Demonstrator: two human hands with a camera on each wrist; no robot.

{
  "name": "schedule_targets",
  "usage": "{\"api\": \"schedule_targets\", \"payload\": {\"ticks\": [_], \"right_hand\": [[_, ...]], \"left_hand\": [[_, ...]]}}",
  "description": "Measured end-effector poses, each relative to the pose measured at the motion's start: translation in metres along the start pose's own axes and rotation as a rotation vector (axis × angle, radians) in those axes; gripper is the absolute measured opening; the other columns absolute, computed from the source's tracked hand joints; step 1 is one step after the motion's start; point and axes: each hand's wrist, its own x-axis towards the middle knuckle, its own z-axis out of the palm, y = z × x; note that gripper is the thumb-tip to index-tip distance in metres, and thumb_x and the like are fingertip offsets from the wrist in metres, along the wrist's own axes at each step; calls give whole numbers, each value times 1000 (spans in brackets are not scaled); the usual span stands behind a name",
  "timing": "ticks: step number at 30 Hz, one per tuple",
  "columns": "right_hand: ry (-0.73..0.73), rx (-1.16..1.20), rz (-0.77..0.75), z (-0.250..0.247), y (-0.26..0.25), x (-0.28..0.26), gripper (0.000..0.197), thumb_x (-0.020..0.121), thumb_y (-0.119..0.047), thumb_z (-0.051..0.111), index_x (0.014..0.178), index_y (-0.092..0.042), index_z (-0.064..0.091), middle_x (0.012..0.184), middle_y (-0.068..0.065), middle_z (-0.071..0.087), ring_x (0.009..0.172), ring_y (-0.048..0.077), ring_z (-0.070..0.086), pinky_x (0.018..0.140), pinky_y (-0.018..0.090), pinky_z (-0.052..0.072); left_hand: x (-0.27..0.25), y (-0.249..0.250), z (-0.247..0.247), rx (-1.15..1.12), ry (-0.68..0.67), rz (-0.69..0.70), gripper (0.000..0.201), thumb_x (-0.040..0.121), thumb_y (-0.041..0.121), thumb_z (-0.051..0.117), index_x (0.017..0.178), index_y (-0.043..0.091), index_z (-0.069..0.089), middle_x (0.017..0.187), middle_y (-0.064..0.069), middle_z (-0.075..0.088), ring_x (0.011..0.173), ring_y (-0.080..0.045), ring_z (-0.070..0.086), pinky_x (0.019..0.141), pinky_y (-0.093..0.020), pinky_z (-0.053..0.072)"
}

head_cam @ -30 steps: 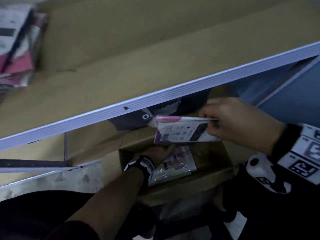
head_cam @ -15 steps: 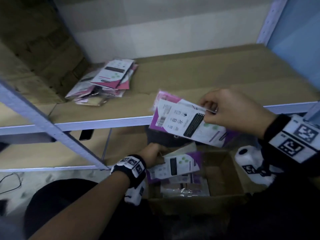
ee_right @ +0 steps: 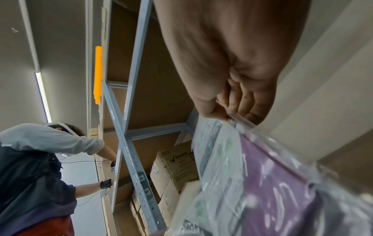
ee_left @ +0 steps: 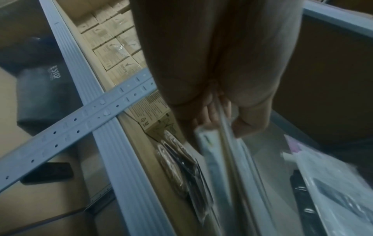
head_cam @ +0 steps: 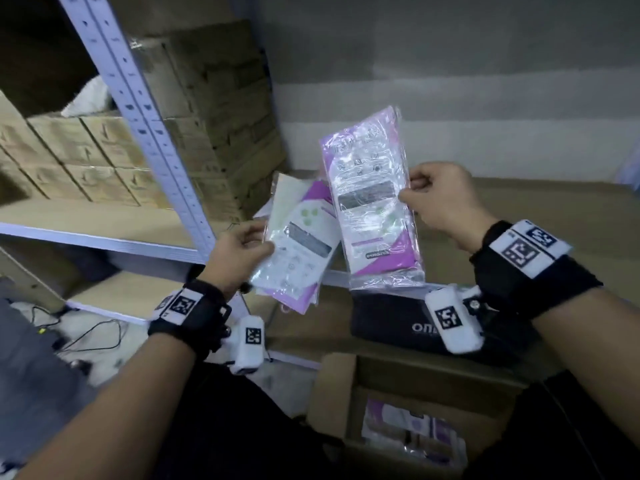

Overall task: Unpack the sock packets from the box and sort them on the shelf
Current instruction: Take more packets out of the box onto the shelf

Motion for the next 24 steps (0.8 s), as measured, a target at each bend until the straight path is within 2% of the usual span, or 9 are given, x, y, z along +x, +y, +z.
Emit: {"api": "schedule_targets", "payload": {"ticks": [2,4,7,10,12,14,18,22,24], "right_hand": [[19,67,45,15,-3,19,5,79,-1,66,84,1,66,65,-3,51,61,10,47,62,24,43],[27,117,86,28,-6,38,8,79,-2,66,85,3,66,66,-1,53,64,14,50,64,30,45],[44,234,158,52,-8,67,15,78,-3,67,84,-16,61,79,1,64,75,20,63,70,35,54],[89,372,269,78,-3,92,32,78,-4,68,99,-19,50,100,13,65,79,27,66,66,38,56],[102,365,307,96,5,107,23,81,-3,65,100,-13,55,101,13,67,79,23,65,67,34,55],[133,315,337,115,16,117,9,83,-3,62,88,-11,64,97,10,71,82,22,66,76,34,56],[176,318,436,147,44,136,23,84,-9,63,66,-23,64,95,8,73,84,19,67,82,35,56],[166,290,429,170,62,148,16,86,-9,63,74,-19,69,94,7,73,90,23,69,85,43,57],[171,249,399,177,68,152,13,87,-10,61,85,-14,73,96,7,73,90,23,69,85,42,57]], "left_hand": [[12,4,-8,-63,105,-7,32,69,21,70,100,19,68,85,-2,68,73,-9,62,75,-26,50],[27,6,-11,-149,181,-24,29,73,11,70,100,18,66,82,-4,66,70,-12,62,72,-26,52],[53,9,-9,-231,277,-53,32,83,-5,63,111,9,57,66,6,60,57,-4,59,64,-25,52],[83,8,-9,-306,325,-101,32,74,2,68,101,15,56,66,3,59,65,-14,61,77,-42,55],[105,7,-8,-295,322,-131,27,76,3,65,97,19,58,77,-5,65,74,-25,65,82,-49,55],[128,4,-7,-258,320,-152,26,82,0,62,101,17,60,87,-10,68,82,-30,69,81,-48,58],[165,-9,0,-248,288,-178,29,83,-4,62,108,11,62,85,-8,67,78,-27,68,80,-40,58],[192,-29,10,-181,286,-171,25,79,1,62,103,6,69,78,-8,66,65,-17,60,70,-30,52],[202,-38,13,-85,240,-166,24,82,4,59,103,5,71,68,-3,61,52,-6,52,57,-18,46]]}}
